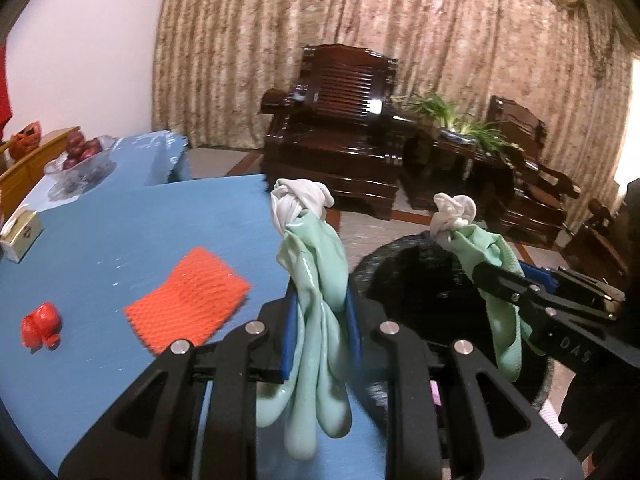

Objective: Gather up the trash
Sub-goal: 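Lift both green gloves and carry them over the bin, then open both tools to drop the green gloves into the bin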

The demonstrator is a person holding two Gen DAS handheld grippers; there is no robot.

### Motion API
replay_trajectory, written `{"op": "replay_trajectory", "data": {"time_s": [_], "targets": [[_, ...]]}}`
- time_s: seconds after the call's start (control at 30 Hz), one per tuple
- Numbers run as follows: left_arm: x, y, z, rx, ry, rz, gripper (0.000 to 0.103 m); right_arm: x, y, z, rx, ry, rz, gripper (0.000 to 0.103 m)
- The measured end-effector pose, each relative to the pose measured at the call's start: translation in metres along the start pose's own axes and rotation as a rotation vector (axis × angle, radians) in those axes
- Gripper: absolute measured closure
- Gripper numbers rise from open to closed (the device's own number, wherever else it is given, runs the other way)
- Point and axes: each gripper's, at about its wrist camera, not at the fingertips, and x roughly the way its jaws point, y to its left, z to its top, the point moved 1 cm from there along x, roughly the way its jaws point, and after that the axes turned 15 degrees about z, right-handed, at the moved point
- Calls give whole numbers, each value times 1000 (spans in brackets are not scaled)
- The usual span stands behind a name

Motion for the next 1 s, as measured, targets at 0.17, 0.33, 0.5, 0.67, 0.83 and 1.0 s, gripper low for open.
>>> {"op": "replay_trajectory", "data": {"time_s": [0.17, 0.33, 0.5, 0.67, 0.83, 1.0], "targets": [[-2, -27, 2, 35, -6, -46, 83, -17, -19, -5, 22, -12, -48, 75], [0, -54, -1, 70, -5, -86, 82, -32, -43, -13, 61, -24, -99, 75], [7, -74, -6, 94, 4, -120, 81, -40, -62, -19, 88, -25, -142, 75], [22, -96, -12, 122, 31, -165, 79, -42, -81, -29, 127, -10, -178, 75], [41, -114, -17, 147, 64, -196, 69, -37, -97, -38, 154, 18, -199, 69], [47, -111, -17, 130, 70, -212, 39, -38, -105, -44, 148, 20, -226, 52]]}}
